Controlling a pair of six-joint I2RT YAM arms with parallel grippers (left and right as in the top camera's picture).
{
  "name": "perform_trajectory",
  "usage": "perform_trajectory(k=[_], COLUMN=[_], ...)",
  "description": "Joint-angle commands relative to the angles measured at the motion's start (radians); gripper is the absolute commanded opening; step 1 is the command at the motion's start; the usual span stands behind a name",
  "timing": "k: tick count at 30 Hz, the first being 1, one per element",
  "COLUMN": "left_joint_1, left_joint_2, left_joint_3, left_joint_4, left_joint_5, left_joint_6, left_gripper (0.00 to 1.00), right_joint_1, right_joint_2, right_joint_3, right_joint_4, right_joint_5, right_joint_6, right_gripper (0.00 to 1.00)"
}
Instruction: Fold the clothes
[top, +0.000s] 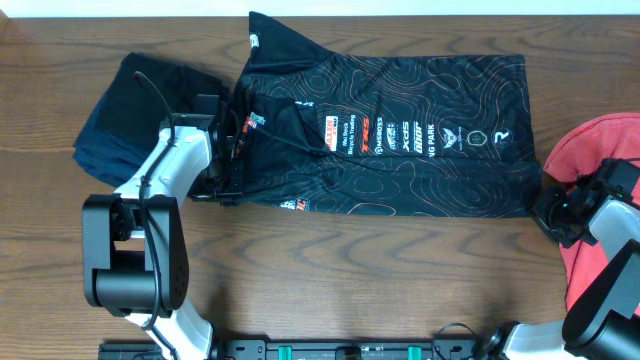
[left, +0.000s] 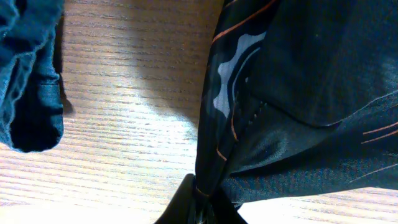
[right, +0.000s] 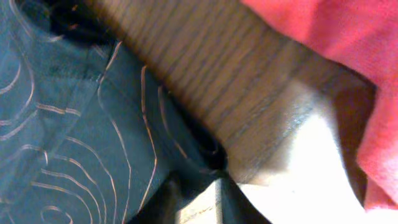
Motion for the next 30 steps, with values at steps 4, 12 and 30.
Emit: perform_trajectory(k=[4, 12, 30], left_joint_1=[0.007, 0.040, 0.085], left_joint_2=[-0.019, -0.020, -0.023], left_joint_3=[0.020, 0.020, 0.017], left_joint_4=[-0.034, -0.156, -0.349], left_joint_5=[-0.019, -0.019, -0.015], left_joint_6=[0.002, -0.061, -0.123], left_gripper=[0.06, 0.06, 0.21], right_joint_1=[-0.031, -0.115, -0.132], right_joint_2=[-0.005, -0.166, -0.301], right_joint_3=[0.001, 0.001, 0.001], right_joint_4=[-0.033, -0.247, -0.363], right_joint_5=[0.020, 0.198, 0.271], right_joint_6=[0.006, 0.070, 0.070], right_gripper=[0.01, 0.01, 0.20])
